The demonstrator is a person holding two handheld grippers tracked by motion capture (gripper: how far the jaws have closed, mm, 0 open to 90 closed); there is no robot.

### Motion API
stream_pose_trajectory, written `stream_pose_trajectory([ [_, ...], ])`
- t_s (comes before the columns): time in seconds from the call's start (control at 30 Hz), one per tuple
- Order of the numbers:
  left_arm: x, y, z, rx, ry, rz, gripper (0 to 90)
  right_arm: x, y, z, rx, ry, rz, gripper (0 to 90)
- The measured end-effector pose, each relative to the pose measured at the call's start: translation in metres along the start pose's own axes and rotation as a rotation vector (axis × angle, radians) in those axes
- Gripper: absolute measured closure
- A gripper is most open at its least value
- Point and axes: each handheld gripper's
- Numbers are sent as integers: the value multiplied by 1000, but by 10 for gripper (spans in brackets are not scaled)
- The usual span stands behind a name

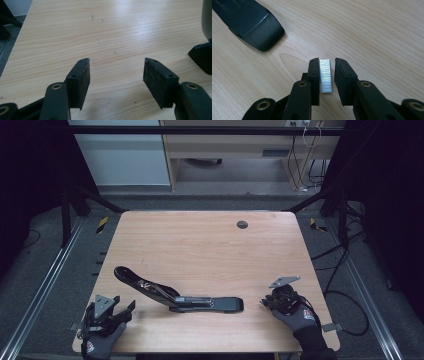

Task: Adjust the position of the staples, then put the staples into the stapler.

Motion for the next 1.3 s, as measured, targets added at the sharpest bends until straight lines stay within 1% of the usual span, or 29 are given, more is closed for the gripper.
stream_pose_trajectory([
  [0.07, 0, 0, 0, 2, -3, 1, 377, 0, 0, 0, 3, -5, -1, 745],
  [0.1, 0, 0, 0, 1, -3, 2, 377, -1, -1, -1, 4, -15, -9, 744],
  [0.13, 0, 0, 0, 1, 0, 0, 377, -1, -1, -1, 4, -18, -2, 744],
  [0.23, 0, -1, 0, 1, 0, 7, 376, -1, -1, -2, 5, -21, -6, 747],
  [0.4, 0, 0, 0, 2, -1, 2, 376, -2, -1, -3, 10, -31, -4, 764],
  [0.43, 0, 0, 0, 2, -1, 2, 375, -2, -2, -4, 12, -33, -14, 767],
  [0.47, 0, -1, 0, 2, -1, 2, 375, -2, -2, -4, 12, -33, -14, 767],
  [0.53, 0, -1, 0, 2, -1, 3, 375, -3, -1, -5, 11, -39, 1, 769],
  [0.6, 0, 0, 0, 2, -2, 0, 375, -3, -3, -6, 14, -42, -5, 773],
  [0.67, 0, 0, 0, 0, 0, 0, 374, -3, -3, -7, 17, -47, 3, 778],
  [0.87, 0, 0, 0, -2, -1, 0, 373, -3, -3, -7, 17, -46, 1, 781],
  [1.0, 0, 1, 0, -2, 0, 0, 372, -3, -5, -8, 25, -48, 15, 781],
  [1.07, 0, 1, 0, -2, -1, 1, 372, -3, -6, -8, 29, -49, 12, 781],
  [1.1, 0, 1, 0, -3, 0, 1, 371, -3, -6, -9, 29, -50, 19, 780],
  [1.2, 0, 1, 0, -4, -3, -5, 371, -3, -6, -9, 31, -52, 18, 780],
  [1.3, 0, 1, 0, -4, -3, -2, 371, -3, -6, -9, 30, -52, 18, 782],
])
Point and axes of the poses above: each handheld gripper's, and its own axes: z roughly backward along the jaws, x roughly out of its underside, y roughly to its right, and after that the axes turned 4 degrees about -z, right-handed
